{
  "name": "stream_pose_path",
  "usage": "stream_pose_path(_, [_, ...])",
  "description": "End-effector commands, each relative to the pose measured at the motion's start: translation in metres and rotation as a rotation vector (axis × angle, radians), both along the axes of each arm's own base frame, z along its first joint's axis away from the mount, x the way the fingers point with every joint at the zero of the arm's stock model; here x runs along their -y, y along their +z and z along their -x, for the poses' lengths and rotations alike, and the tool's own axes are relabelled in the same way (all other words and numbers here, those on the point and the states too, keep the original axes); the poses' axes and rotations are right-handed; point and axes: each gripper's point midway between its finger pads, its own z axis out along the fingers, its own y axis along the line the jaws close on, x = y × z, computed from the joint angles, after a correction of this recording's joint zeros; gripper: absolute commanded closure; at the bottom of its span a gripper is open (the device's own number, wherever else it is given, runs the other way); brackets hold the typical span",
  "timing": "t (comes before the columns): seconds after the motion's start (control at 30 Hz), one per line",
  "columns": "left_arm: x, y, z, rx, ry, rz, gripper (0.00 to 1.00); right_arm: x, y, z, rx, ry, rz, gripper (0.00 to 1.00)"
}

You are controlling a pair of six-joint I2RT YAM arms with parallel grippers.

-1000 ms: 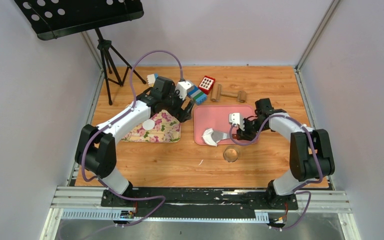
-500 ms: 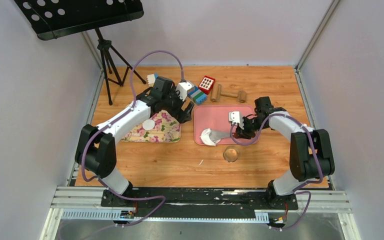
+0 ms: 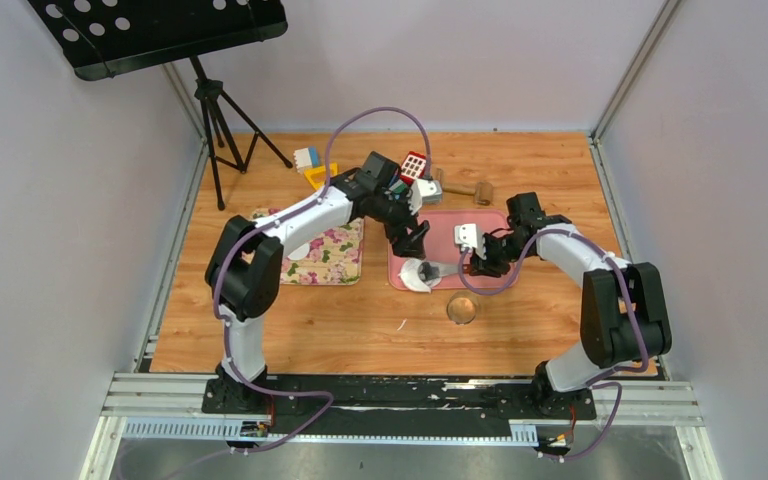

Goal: Roll out the dumpling wrappers from the dough
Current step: Remove the dumpling wrapper from the work surface.

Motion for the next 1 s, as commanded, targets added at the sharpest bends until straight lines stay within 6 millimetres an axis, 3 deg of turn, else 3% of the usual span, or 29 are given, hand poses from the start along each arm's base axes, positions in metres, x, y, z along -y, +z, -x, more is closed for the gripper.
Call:
stream_pose_path(0.0, [0.034, 0.03, 0.004, 0.143, -0.124, 0.153, 0.0, -0.011, 0.021, -0.006, 0.045, 0.006, -0.059, 1.0])
stream_pose_path(0.3, [0.046, 0.019, 0.014, -0.079, -0.247, 0.237, 0.0, -0.026, 0.031, -0.006, 0.147, 0.044, -0.054, 1.0])
stream_pose_path(0.6, [0.063, 0.001, 0.014, -0.253, -0.302, 0.272, 0.02, -0.024, 0.034, -0.005, 0.214, 0.035, -0.046, 1.0])
stream_pose_path(0.97, [0.079, -0.007, 0.01, -0.438, -0.308, 0.33, 0.2, -0.024, 0.037, -0.005, 0.272, 0.03, -0.039, 1.0])
